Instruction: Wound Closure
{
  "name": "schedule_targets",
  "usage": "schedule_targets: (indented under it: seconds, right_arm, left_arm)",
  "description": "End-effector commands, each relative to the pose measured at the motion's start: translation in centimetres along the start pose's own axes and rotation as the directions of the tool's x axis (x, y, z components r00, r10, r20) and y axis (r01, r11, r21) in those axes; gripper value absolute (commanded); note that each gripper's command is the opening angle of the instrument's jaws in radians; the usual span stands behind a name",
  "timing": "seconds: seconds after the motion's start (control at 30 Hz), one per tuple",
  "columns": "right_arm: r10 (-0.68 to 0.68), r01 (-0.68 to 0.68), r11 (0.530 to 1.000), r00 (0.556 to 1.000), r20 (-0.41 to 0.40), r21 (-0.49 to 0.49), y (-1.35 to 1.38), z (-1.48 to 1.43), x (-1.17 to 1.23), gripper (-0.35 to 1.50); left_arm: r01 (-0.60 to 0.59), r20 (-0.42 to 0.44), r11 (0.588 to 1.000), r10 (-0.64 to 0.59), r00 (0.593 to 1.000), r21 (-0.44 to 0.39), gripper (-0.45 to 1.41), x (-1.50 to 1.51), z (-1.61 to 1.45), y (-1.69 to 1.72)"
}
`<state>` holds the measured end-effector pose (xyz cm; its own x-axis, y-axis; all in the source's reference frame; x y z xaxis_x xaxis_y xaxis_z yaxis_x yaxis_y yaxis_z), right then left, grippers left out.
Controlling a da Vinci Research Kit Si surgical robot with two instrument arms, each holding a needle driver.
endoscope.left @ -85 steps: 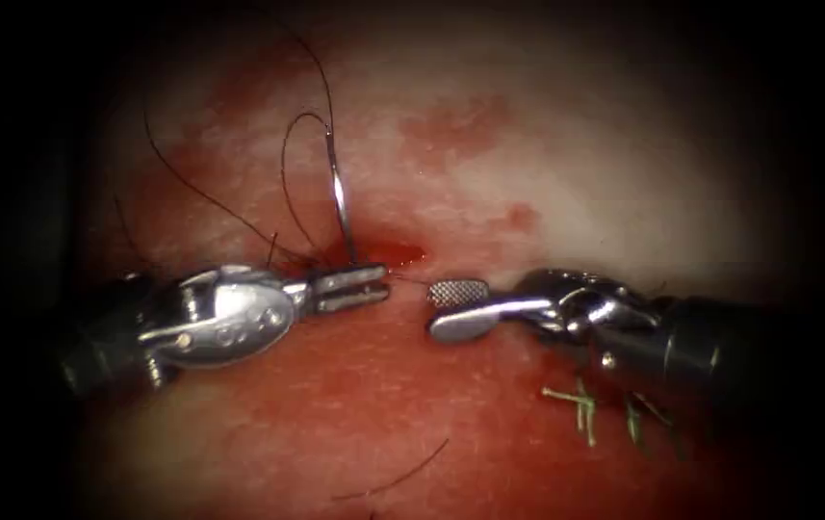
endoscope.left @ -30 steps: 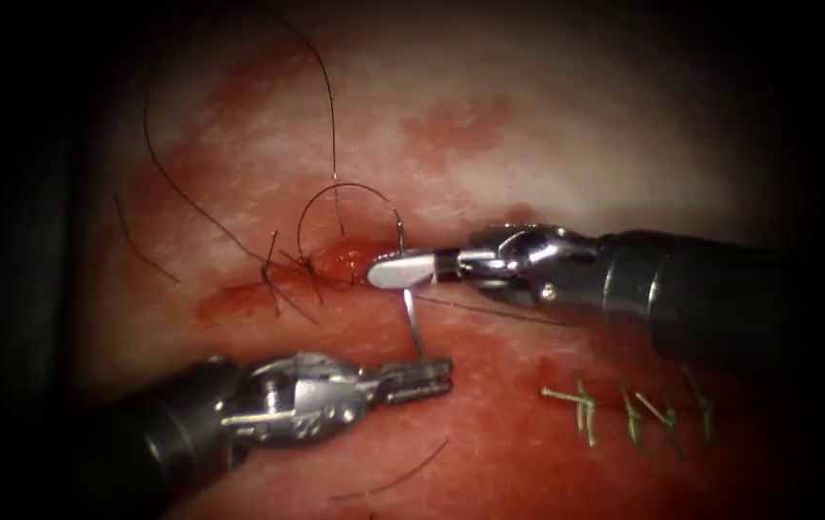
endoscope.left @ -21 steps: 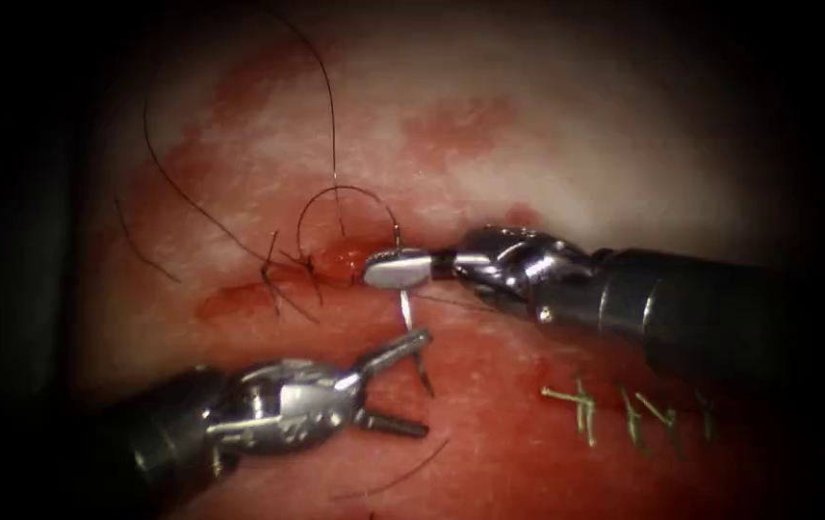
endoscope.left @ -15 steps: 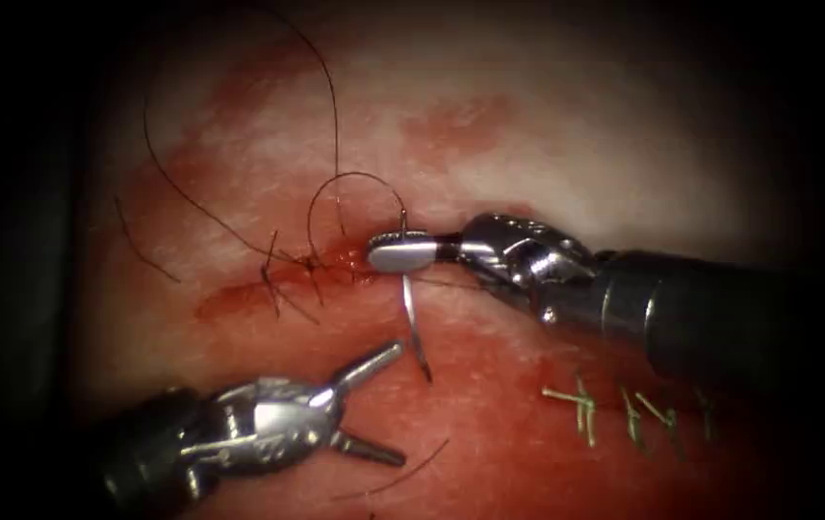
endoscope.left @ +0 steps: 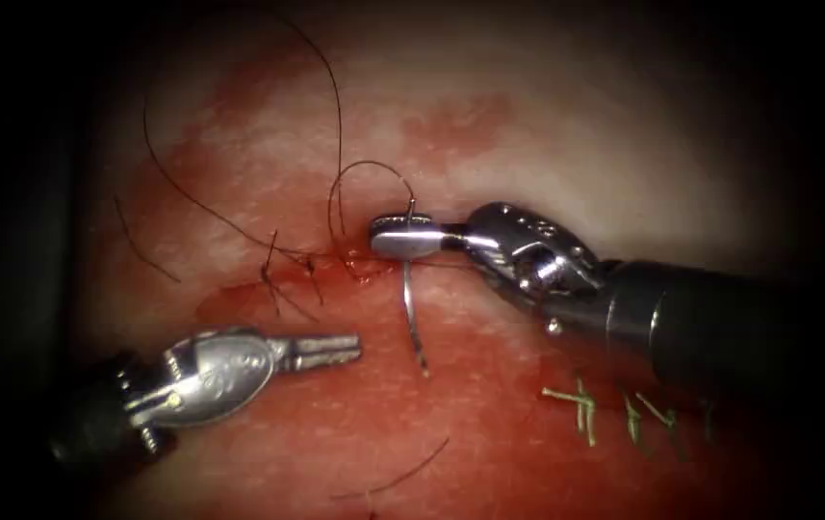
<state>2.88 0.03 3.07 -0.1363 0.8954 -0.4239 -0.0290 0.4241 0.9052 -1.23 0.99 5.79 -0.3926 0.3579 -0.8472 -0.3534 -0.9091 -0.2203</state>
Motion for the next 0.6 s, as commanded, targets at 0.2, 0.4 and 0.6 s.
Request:
schedule_targets:
  seconds: [0.2,0.4,0.6]
  right_arm:
    - [-0.169,0.170,0.985,0.985,-0.029,0.026,0.02,0.06,-0.07,-0.35]
    - [-0.293,0.295,0.954,0.954,-0.059,0.043,0.04,0.05,-0.10,-0.35]
    - [-0.367,0.371,0.927,0.928,-0.065,0.058,0.07,0.06,-0.11,-0.35]
  left_arm:
    - [0.011,0.109,0.998,-0.005,0.994,-0.054,-0.43,-0.05,0.34,-0.12]
    - [0.041,0.233,0.997,-0.024,0.972,-0.071,-0.42,-0.44,0.65,-0.29]
    - [0.098,0.331,0.992,-0.066,0.941,-0.080,-0.40,-0.79,0.82,-0.45]
